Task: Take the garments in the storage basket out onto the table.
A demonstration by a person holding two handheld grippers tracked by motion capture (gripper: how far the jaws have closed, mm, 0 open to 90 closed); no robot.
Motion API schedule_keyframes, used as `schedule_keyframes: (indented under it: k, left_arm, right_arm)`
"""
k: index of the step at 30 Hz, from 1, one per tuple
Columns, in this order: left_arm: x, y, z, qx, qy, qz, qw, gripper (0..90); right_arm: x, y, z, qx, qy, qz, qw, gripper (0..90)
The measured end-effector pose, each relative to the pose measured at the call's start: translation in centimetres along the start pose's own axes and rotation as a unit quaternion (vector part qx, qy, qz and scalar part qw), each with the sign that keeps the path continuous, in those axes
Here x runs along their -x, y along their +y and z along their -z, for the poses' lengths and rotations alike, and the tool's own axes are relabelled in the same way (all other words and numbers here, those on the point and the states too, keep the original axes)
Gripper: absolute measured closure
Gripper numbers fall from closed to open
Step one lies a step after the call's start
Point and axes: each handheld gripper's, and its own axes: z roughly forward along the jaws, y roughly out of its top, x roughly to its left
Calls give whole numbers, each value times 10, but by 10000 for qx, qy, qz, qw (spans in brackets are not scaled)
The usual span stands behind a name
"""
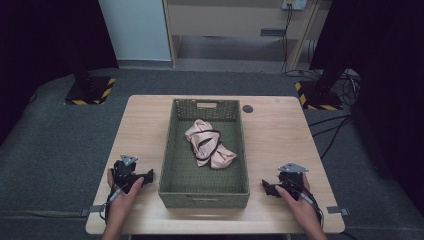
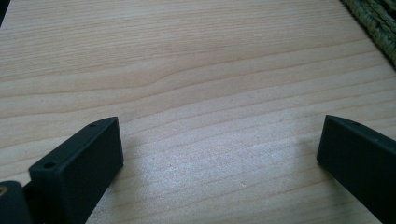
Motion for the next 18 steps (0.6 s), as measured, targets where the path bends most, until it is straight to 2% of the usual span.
schedule_keyframes:
  k: [18]
  left_arm:
    - [0, 0, 0, 1, 0, 1, 10000, 0]
  right_arm:
    - [-1, 1, 0, 2, -50, -106, 9999, 25]
